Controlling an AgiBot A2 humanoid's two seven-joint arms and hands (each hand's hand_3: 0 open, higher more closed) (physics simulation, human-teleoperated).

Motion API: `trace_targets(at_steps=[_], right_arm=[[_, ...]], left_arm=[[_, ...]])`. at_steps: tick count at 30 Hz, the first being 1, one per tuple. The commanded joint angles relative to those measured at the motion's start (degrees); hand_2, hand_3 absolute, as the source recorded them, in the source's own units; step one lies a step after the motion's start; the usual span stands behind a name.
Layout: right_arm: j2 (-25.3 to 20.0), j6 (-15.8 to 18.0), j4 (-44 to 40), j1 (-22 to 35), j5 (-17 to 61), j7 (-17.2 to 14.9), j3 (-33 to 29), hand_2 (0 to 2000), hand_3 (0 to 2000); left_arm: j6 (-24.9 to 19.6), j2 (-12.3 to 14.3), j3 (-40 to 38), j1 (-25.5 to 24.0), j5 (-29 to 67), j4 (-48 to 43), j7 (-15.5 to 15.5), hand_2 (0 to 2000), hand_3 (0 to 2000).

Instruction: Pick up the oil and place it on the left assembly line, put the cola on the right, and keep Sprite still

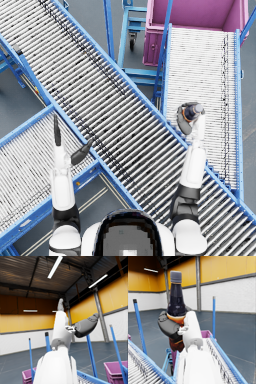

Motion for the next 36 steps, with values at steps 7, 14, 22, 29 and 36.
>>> trace_targets(at_steps=[7,14,22,29,36], right_arm=[[8.71,-4.22,-42.25,24.0,-0.03,0.26,-10.57,0,693],[11.21,-6.34,-39.07,31.7,-0.08,0.41,-8.49,0,0],[8.18,-6.55,-3.52,16.07,-0.07,0.42,-4.12,0,0],[6.39,-6.56,13.04,6.85,-0.04,0.42,-2.48,0,0],[4.96,-6.56,22.35,-1.47,-0.03,0.42,0.35,0,0]], left_arm=[[0.0,0.51,3.17,1.82,0.01,-0.37,0.0,0,0],[0.0,0.72,2.01,0.4,0.0,-0.79,0.0,0,0],[0.0,1.18,2.6,4.26,0.0,-0.03,0.0,0,0],[0.0,1.41,1.34,7.37,0.0,1.89,0.0,0,0],[0.0,1.23,-0.93,10.84,0.0,5.79,0.0,0,0]])
